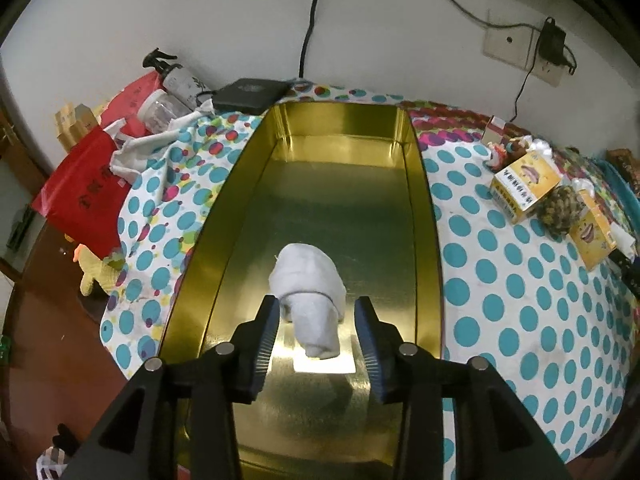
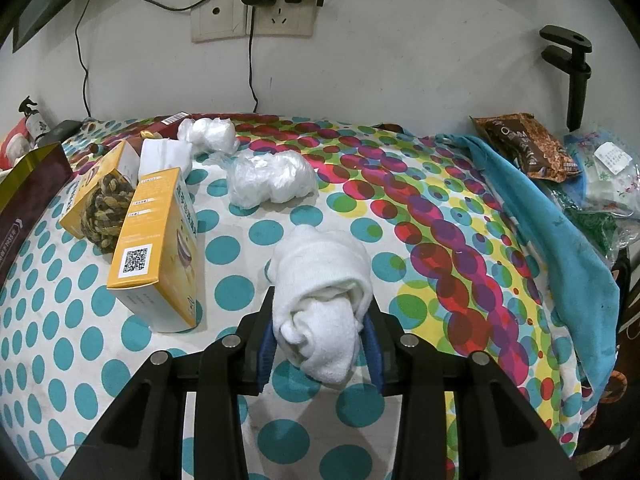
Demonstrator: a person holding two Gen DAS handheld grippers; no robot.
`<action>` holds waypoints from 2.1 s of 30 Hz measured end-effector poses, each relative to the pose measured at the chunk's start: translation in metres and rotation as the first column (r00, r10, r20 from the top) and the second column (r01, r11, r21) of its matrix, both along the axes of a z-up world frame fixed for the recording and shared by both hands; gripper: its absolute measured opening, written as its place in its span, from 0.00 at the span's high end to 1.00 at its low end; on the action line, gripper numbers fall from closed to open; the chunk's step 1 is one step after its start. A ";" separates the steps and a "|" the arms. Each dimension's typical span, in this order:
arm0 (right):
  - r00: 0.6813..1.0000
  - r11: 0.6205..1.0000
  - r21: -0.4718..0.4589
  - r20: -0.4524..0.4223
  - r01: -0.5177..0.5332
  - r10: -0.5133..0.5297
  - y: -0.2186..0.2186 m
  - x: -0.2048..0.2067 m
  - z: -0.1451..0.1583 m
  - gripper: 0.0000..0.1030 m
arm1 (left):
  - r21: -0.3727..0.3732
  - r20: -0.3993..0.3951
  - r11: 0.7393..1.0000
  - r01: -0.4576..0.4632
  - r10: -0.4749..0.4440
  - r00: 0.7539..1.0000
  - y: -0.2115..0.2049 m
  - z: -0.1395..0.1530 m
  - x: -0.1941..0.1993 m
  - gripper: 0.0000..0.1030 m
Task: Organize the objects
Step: 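Carry the left tool's sock into the gold tin tray and open it while right holds its sock, then carry the rolled sock into the gold tray and open the right tool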
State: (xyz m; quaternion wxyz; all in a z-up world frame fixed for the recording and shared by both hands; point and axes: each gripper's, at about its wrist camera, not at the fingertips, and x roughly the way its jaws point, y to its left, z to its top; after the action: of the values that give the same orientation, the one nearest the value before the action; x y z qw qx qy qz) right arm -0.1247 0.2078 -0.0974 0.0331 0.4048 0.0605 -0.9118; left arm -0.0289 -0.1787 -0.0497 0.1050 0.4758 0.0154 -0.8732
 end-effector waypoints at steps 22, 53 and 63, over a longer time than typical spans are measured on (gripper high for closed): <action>0.997 1.000 0.000 -0.078 0.002 -0.002 0.002 0.011 0.010 0.67 | 0.047 -0.152 0.998 -0.048 0.054 0.987 0.022 0.027 0.084 0.58; 0.769 0.753 -0.170 -0.056 -0.636 0.637 -0.319 0.068 0.087 0.67 | 0.057 -0.191 0.958 -0.282 0.287 0.939 -0.096 0.024 0.158 0.58; 0.774 0.771 -0.131 0.033 -0.623 0.632 -0.368 0.043 0.057 0.66 | 0.100 -0.152 0.947 -0.305 0.318 0.936 -0.116 0.011 0.157 0.58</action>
State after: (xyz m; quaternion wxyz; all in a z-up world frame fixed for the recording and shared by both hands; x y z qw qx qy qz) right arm -0.0818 -0.1600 -0.0401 0.3606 0.3927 0.1393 -0.8345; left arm 0.1279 -0.2944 -0.0388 0.2225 0.3964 0.1319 -0.8809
